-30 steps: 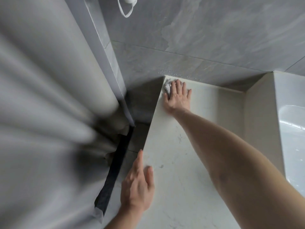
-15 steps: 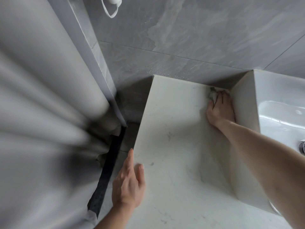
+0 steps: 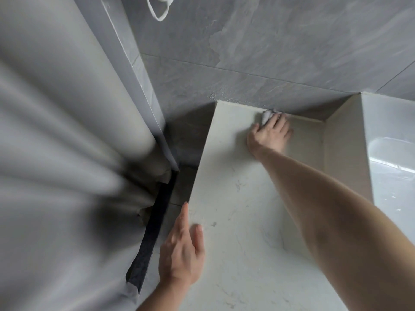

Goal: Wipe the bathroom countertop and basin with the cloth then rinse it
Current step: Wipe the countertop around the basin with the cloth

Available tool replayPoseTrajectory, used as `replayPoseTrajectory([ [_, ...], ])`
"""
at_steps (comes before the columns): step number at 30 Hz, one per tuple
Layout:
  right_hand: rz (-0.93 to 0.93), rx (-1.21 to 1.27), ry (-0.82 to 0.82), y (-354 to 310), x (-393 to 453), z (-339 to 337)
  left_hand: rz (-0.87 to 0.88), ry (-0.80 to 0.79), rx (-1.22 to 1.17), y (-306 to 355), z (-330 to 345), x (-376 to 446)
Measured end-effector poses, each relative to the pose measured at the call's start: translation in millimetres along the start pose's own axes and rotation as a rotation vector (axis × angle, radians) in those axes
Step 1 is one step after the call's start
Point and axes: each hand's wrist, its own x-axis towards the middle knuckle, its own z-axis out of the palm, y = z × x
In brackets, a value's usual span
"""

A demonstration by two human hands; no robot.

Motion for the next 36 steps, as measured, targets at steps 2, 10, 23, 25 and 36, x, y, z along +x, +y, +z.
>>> replayPoseTrajectory([
  [2,-0.116,-0.037,-0.073,-19,-11,4,-0.003,0.0,0.006,1,-1,-1],
  [10,-0.636,-0.029,-0.153,-37,-46,11,-0.028,-0.014,0.008,4,-2,0],
  [23,-0.131,-0.069,0.047,131,-11,-32,-0.037,-0.012,0.002,4,-1,-1],
  [25,-0.04,-0.021,0.048,119,-13,-28,-0.033,-0.003,-0.001,3,-1,-1],
  [36,-0.424,-0.03,-0.189,-45,-82,12,-0.027,0.004,0.0,2,1,-1],
])
